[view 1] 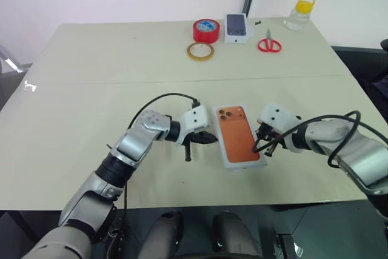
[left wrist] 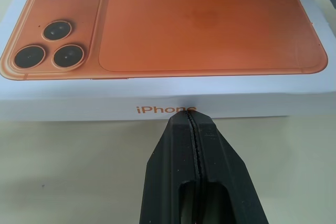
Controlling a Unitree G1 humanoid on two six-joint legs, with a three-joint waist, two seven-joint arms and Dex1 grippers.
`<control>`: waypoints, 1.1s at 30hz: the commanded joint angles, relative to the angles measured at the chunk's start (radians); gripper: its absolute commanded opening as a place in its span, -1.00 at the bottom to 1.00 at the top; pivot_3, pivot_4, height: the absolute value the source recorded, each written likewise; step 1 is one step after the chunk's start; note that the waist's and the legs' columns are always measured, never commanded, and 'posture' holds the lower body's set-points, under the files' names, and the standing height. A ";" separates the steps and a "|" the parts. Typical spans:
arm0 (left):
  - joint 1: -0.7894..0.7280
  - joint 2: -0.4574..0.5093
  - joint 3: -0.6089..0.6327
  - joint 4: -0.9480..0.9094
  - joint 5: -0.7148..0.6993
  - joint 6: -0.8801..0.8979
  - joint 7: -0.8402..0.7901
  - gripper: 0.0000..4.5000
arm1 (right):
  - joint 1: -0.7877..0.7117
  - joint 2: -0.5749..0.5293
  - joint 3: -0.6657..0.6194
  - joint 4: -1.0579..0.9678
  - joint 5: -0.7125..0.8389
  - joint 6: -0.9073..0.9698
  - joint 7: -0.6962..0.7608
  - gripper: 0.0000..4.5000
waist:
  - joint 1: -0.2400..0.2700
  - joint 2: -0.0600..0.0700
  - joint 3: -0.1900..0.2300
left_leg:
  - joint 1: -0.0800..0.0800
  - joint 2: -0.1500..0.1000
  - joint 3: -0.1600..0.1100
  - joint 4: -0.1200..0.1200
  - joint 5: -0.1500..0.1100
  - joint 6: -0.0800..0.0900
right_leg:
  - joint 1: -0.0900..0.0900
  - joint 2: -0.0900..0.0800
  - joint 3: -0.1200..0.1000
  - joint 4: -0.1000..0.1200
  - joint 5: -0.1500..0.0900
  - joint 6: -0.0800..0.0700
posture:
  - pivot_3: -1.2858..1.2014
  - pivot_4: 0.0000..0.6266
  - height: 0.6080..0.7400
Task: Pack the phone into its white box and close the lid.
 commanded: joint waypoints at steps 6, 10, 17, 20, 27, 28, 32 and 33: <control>-0.017 -0.033 -0.027 -0.049 -0.004 -0.008 -0.008 -1.00 | 0.011 -0.009 -0.043 -0.025 -0.022 -0.013 0.025 -0.98 | 0.001 0.000 0.000 | 0.000 0.000 0.000 0.000 0.001 -0.002 | 0.000 0.000 0.000 0.000 0.000 0.000 | 0.03 -0.52 1.00; -0.014 -0.042 -0.041 -0.060 -0.006 -0.001 -0.007 -1.00 | 0.020 -0.013 -0.052 -0.024 -0.030 -0.013 0.033 -0.98 | 0.001 0.000 0.000 | 0.000 0.000 0.000 0.000 0.001 -0.002 | 0.000 0.000 0.000 0.000 0.000 0.000 | 0.03 -0.52 1.00; -0.019 -0.046 -0.049 -0.063 -0.006 0.001 -0.004 -1.00 | 0.040 -0.024 -0.057 -0.025 -0.043 -0.022 0.048 -0.98 | 0.000 0.000 0.000 | 0.000 0.000 0.000 0.000 0.001 -0.002 | 0.000 0.000 0.000 0.000 0.000 0.000 | 0.03 -0.52 1.00; -0.022 -0.046 -0.047 -0.064 -0.007 0.002 -0.004 -1.00 | 0.045 -0.023 -0.059 -0.023 -0.052 -0.026 0.052 -0.98 | 0.001 0.000 0.000 | 0.000 0.000 0.000 0.000 0.001 -0.002 | 0.000 0.000 0.000 0.000 0.000 0.000 | 0.03 -0.52 1.00; -0.024 -0.041 -0.044 -0.061 -0.010 0.005 -0.013 -1.00 | 0.065 -0.023 -0.062 -0.021 -0.069 -0.035 0.056 -0.98 | 0.001 0.000 0.000 | 0.000 0.000 0.000 0.000 0.001 -0.002 | 0.000 0.000 0.000 0.000 0.000 0.000 | 0.03 -0.52 1.00; -0.023 -0.038 -0.045 -0.060 -0.009 0.004 -0.017 -1.00 | 0.067 -0.024 -0.063 -0.021 -0.071 -0.036 0.057 -0.98 | 0.000 0.000 0.000 | 0.000 0.000 0.000 0.000 0.001 -0.002 | 0.000 0.000 0.000 0.000 0.000 0.000 | 0.03 -0.52 1.00; -0.015 -0.025 -0.044 -0.057 -0.003 -0.005 -0.024 -1.00 | 0.075 -0.038 -0.066 -0.017 -0.084 -0.048 0.063 -0.98 | 0.000 0.000 0.000 | 0.000 0.000 0.000 0.000 0.001 -0.002 | 0.000 0.000 0.000 0.000 0.000 0.000 | 0.03 -0.52 1.00; -0.014 -0.022 -0.043 -0.056 -0.001 -0.008 -0.024 -1.00 | 0.076 -0.042 -0.072 -0.013 -0.085 -0.053 0.066 -0.98 | 0.000 0.000 0.000 | 0.000 0.000 0.000 0.000 0.001 -0.002 | 0.000 0.000 0.000 0.000 0.000 0.000 | 0.03 -0.52 1.00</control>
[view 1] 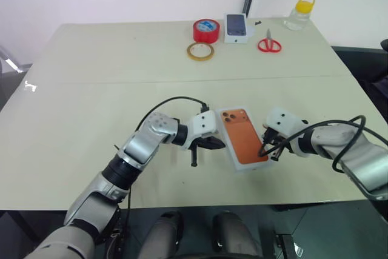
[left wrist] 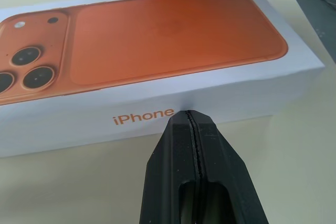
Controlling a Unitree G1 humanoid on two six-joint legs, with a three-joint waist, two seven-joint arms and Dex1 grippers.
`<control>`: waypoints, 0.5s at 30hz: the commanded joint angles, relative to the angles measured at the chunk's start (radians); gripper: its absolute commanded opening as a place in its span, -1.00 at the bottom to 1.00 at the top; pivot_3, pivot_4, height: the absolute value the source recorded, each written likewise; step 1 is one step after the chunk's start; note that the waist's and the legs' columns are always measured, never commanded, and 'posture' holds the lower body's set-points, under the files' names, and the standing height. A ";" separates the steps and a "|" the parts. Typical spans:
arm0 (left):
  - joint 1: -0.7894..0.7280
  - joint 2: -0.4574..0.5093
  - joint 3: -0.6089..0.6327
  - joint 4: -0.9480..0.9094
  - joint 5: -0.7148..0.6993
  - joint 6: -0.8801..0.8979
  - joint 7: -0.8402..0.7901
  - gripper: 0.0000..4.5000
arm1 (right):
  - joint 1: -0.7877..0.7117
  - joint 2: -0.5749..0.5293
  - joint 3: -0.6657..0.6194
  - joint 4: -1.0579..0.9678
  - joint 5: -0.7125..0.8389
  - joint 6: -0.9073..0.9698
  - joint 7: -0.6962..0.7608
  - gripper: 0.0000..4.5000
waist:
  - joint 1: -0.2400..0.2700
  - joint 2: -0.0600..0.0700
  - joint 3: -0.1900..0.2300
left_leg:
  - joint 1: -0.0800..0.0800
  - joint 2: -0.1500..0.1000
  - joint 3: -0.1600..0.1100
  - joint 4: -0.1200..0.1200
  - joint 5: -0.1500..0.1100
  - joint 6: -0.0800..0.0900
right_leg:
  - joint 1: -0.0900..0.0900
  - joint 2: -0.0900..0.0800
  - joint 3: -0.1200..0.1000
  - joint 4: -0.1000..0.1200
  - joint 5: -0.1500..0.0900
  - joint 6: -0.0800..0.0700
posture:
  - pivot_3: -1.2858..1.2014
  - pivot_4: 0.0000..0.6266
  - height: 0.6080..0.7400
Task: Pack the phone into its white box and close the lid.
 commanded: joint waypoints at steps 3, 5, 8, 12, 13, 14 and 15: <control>-0.008 0.026 0.027 -0.020 -0.008 -0.012 -0.003 -1.00 | 0.000 -0.049 -0.089 0.022 -0.011 -0.058 0.032 -0.98 | -0.001 0.000 0.000 | 0.000 0.000 0.000 0.000 0.000 0.000 | 0.000 0.000 0.000 0.000 0.000 0.000 | 0.03 -0.52 1.00; -0.006 0.044 0.049 -0.007 -0.015 -0.012 -0.001 -1.00 | 0.016 -0.071 -0.132 0.035 0.000 -0.094 0.060 -0.98 | 0.000 0.000 0.000 | 0.000 0.000 0.000 0.000 0.000 0.000 | 0.000 0.000 0.000 0.000 0.000 0.000 | 0.03 -0.52 1.00; -0.020 0.048 0.107 0.018 -0.057 0.018 0.010 -1.00 | 0.061 -0.099 -0.196 0.037 0.019 -0.149 0.110 -0.98 | 0.000 0.000 0.000 | 0.000 0.000 0.000 0.000 0.000 0.000 | 0.000 0.000 0.000 0.000 0.000 0.000 | 0.03 -0.52 1.00; -0.066 0.026 0.188 0.050 -0.115 0.060 0.030 -1.00 | 0.145 -0.100 -0.302 0.016 0.068 -0.220 0.190 -0.98 | 0.001 0.000 0.000 | 0.000 0.000 0.000 0.000 0.000 0.000 | 0.000 0.000 0.000 0.000 0.000 0.000 | 0.03 -0.52 1.00; -0.082 0.012 0.200 0.064 -0.124 0.071 0.043 -1.00 | 0.160 -0.091 -0.328 -0.002 0.100 -0.217 0.211 -0.98 | 0.002 0.000 0.000 | 0.000 0.000 0.000 0.000 0.000 0.000 | 0.001 0.000 0.000 0.000 0.000 0.000 | 0.03 -0.52 1.00; -0.100 -0.004 0.204 0.080 -0.127 0.077 0.056 -1.00 | 0.174 -0.083 -0.347 -0.028 0.133 -0.206 0.229 -0.98 | 0.003 0.000 0.000 | 0.000 0.000 0.000 0.001 0.000 0.000 | 0.001 0.000 0.000 0.000 0.000 0.000 | 0.03 -0.52 1.00; -0.112 -0.017 0.201 0.093 -0.123 0.074 0.066 -1.00 | 0.189 -0.080 -0.357 -0.052 0.155 -0.198 0.241 -0.98 | 0.003 0.000 0.000 | 0.000 0.000 0.000 0.001 0.000 0.000 | 0.001 0.000 0.000 0.000 0.000 0.000 | 0.03 -0.52 1.00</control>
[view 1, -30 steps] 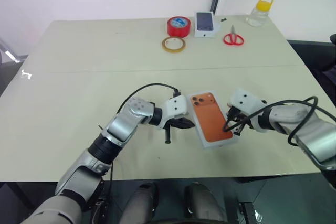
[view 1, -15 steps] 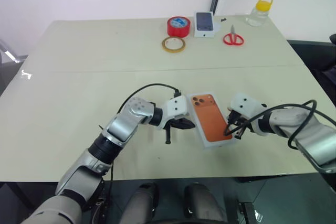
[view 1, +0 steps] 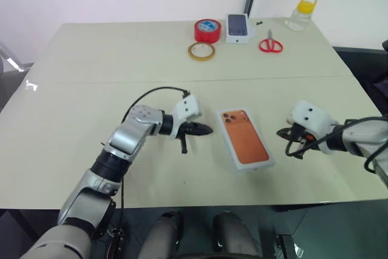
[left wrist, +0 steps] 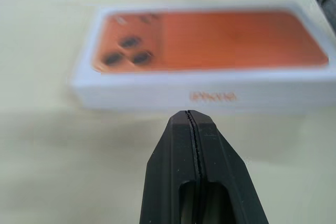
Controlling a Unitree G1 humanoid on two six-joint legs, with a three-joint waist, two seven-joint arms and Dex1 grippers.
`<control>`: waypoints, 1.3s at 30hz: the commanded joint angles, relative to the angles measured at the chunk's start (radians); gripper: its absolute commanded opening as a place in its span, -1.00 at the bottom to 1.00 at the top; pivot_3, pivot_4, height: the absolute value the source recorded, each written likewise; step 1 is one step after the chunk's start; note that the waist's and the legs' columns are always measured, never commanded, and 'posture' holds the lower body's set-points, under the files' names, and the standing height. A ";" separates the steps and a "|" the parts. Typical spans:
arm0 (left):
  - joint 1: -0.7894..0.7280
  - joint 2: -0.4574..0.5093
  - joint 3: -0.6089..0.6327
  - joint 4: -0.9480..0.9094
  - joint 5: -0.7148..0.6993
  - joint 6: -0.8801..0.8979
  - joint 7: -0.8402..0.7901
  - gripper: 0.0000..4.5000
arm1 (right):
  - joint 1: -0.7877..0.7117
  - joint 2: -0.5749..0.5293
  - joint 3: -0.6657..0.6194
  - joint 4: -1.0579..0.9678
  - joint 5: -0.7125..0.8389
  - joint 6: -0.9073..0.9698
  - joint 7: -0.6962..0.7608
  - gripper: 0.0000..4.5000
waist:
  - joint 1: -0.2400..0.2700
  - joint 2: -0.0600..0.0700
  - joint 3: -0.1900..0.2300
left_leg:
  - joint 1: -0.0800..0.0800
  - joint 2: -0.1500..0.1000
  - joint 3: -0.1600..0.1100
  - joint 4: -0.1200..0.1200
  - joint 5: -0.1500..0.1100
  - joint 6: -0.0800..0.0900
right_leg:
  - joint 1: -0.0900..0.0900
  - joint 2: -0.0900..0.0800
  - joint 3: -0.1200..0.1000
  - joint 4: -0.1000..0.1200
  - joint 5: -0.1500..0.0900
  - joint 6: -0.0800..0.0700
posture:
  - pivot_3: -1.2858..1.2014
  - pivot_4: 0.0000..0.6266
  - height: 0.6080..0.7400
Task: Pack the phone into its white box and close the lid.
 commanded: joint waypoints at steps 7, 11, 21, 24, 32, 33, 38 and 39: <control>-0.090 -0.104 -0.105 0.150 0.106 -0.073 0.068 -1.00 | 0.126 0.033 0.000 -0.172 0.075 0.015 0.006 -0.98 | -0.003 0.000 0.000 | 0.001 0.000 0.000 0.000 0.000 0.000 | 0.001 0.000 0.000 0.000 0.000 0.000 | 0.03 -0.52 1.00; -0.081 -0.096 -0.177 0.195 0.171 -0.095 0.057 -1.00 | 0.188 0.020 0.058 -0.172 0.014 0.001 -0.026 -0.98 | -0.002 -0.001 0.000 | 0.001 0.000 0.000 0.000 0.000 0.000 | 0.001 0.000 0.000 0.001 0.000 0.000 | 0.03 -0.52 1.00; -0.089 -0.088 0.058 0.166 0.074 -0.113 0.161 -1.00 | 0.042 0.130 -0.035 -0.086 0.020 -0.073 -0.121 -0.98 | -0.010 -0.004 -0.002 | 0.004 0.000 -0.001 0.000 0.000 0.000 | 0.004 0.000 0.000 0.000 0.000 0.000 | 0.03 -0.52 1.00; -0.080 -0.032 0.167 0.133 0.048 -0.110 0.219 -1.00 | -0.070 0.184 -0.042 0.015 0.009 -0.085 -0.160 -0.98 | -0.011 -0.004 -0.002 | 0.002 0.001 -0.001 -0.001 0.001 -0.002 | 0.001 0.001 0.000 0.002 0.000 0.000 | 0.03 -0.52 1.00; 0.151 0.167 0.366 -0.043 0.026 -0.070 0.320 -1.00 | -0.289 0.303 -0.006 0.341 -0.037 -0.197 -0.193 -0.98 | -0.004 -0.004 -0.002 | 0.002 0.000 0.000 -0.001 0.001 -0.002 | 0.000 0.000 0.001 0.001 0.000 0.000 | 0.03 -0.52 1.00; 0.183 0.178 0.394 -0.064 0.017 -0.062 0.338 -1.00 | -0.315 0.319 -0.010 0.386 -0.039 -0.211 -0.196 -0.98 | -0.006 -0.004 -0.002 | 0.002 0.000 0.000 -0.001 0.001 -0.002 | 0.000 0.000 0.001 0.001 0.000 0.000 | 0.03 -0.52 1.00; 0.311 0.189 0.490 -0.152 -0.015 -0.020 0.424 -1.00 | -0.377 0.364 -0.018 0.522 -0.045 -0.293 -0.187 -0.98 | -0.002 -0.004 -0.002 | 0.002 0.000 0.000 -0.002 0.001 -0.002 | 0.000 0.000 0.001 0.001 0.000 0.000 | 0.03 -0.52 1.00; 0.336 0.192 0.503 -0.169 -0.018 -0.018 0.435 -1.00 | -0.378 0.365 -0.017 0.531 -0.044 -0.304 -0.179 -0.98 | -0.003 -0.004 -0.002 | 0.002 0.000 0.000 -0.002 0.001 -0.002 | 0.000 0.000 0.001 0.001 0.000 0.000 | 0.03 -0.52 1.00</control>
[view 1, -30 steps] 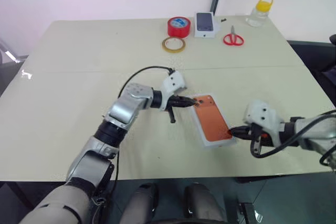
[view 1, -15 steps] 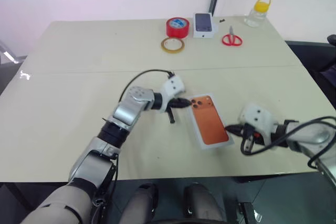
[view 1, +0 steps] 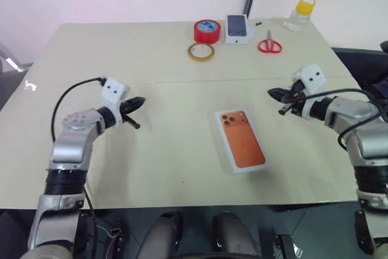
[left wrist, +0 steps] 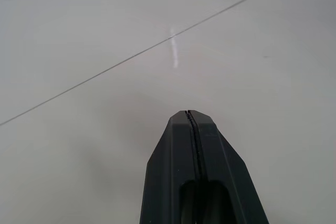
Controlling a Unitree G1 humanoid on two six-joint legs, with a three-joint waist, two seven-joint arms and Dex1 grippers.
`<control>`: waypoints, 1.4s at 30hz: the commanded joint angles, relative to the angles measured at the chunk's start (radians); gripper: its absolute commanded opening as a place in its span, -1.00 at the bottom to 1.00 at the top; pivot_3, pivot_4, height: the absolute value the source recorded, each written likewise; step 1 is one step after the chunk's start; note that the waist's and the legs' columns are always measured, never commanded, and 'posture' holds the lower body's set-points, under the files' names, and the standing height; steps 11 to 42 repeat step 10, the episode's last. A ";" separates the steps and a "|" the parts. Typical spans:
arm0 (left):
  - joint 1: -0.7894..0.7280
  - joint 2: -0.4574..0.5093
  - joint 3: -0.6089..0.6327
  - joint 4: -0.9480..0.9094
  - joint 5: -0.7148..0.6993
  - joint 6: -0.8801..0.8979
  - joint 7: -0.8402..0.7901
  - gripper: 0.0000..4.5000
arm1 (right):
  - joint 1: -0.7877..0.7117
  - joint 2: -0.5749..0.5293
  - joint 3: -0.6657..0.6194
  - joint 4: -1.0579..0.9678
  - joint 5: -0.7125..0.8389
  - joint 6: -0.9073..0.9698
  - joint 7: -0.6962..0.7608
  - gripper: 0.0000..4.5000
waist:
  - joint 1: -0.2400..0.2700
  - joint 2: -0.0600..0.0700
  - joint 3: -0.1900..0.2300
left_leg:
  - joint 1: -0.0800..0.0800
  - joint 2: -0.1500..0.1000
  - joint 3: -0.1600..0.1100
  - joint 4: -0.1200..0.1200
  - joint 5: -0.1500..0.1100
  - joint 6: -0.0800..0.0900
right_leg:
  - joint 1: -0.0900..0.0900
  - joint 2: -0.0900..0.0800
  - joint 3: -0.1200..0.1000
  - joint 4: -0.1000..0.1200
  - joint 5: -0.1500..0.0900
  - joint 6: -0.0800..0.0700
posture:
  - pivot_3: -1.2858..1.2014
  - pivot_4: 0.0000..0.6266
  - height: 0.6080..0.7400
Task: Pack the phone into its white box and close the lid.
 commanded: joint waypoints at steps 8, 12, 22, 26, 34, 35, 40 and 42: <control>0.139 0.006 0.078 -0.184 -0.059 0.050 0.099 -1.00 | 0.003 -0.010 -0.027 -0.004 0.055 -0.024 0.124 -0.98 | -0.003 0.000 0.000 | 0.000 0.000 0.000 0.000 0.000 0.000 | 0.000 0.000 0.000 0.000 0.000 0.000 | 0.03 -0.52 1.00; 0.141 0.006 0.078 -0.190 -0.066 0.052 0.109 -1.00 | 0.002 -0.004 -0.023 0.001 0.052 -0.027 0.125 -0.98 | -0.003 0.000 0.000 | 0.000 0.000 0.000 0.000 0.000 0.000 | 0.000 0.000 0.000 0.000 0.000 0.000 | 0.03 -0.52 1.00; 0.141 0.006 0.078 -0.190 -0.066 0.052 0.109 -1.00 | 0.002 -0.004 -0.023 0.001 0.052 -0.027 0.125 -0.98 | -0.003 0.000 0.000 | 0.000 0.000 0.000 0.000 0.000 0.000 | 0.000 0.000 0.000 0.000 0.000 0.000 | 0.03 -0.52 1.00; 0.141 0.006 0.078 -0.190 -0.066 0.052 0.109 -1.00 | 0.002 -0.004 -0.023 0.001 0.052 -0.027 0.125 -0.98 | -0.003 0.000 0.000 | 0.000 0.000 0.000 0.000 0.000 0.000 | 0.000 0.000 0.000 0.000 0.000 0.000 | 0.03 -0.52 1.00; 0.141 0.006 0.078 -0.190 -0.066 0.052 0.109 -1.00 | 0.002 -0.004 -0.023 0.001 0.052 -0.027 0.125 -0.98 | -0.003 0.000 0.000 | 0.000 0.000 0.000 0.000 0.000 0.000 | 0.000 0.000 0.000 0.000 0.000 0.000 | 0.03 -0.52 1.00; 0.141 0.006 0.078 -0.190 -0.066 0.052 0.109 -1.00 | 0.002 -0.004 -0.023 0.001 0.052 -0.027 0.125 -0.98 | -0.003 0.000 0.000 | 0.000 0.000 0.000 0.000 0.000 0.000 | 0.000 0.000 0.000 0.000 0.000 0.000 | 0.03 -0.52 1.00; 0.141 0.006 0.078 -0.190 -0.066 0.052 0.109 -1.00 | 0.002 -0.004 -0.023 0.001 0.052 -0.027 0.125 -0.98 | -0.003 0.000 0.000 | 0.000 0.000 0.000 0.000 0.000 0.000 | 0.000 0.000 0.000 0.000 0.000 0.000 | 0.03 -0.52 1.00; 0.141 0.006 0.078 -0.190 -0.066 0.052 0.109 -1.00 | 0.002 -0.004 -0.023 0.001 0.052 -0.027 0.125 -0.98 | -0.003 0.000 0.000 | 0.000 0.000 0.000 0.000 0.000 0.000 | 0.000 0.000 0.000 0.000 0.000 0.000 | 0.03 -0.52 1.00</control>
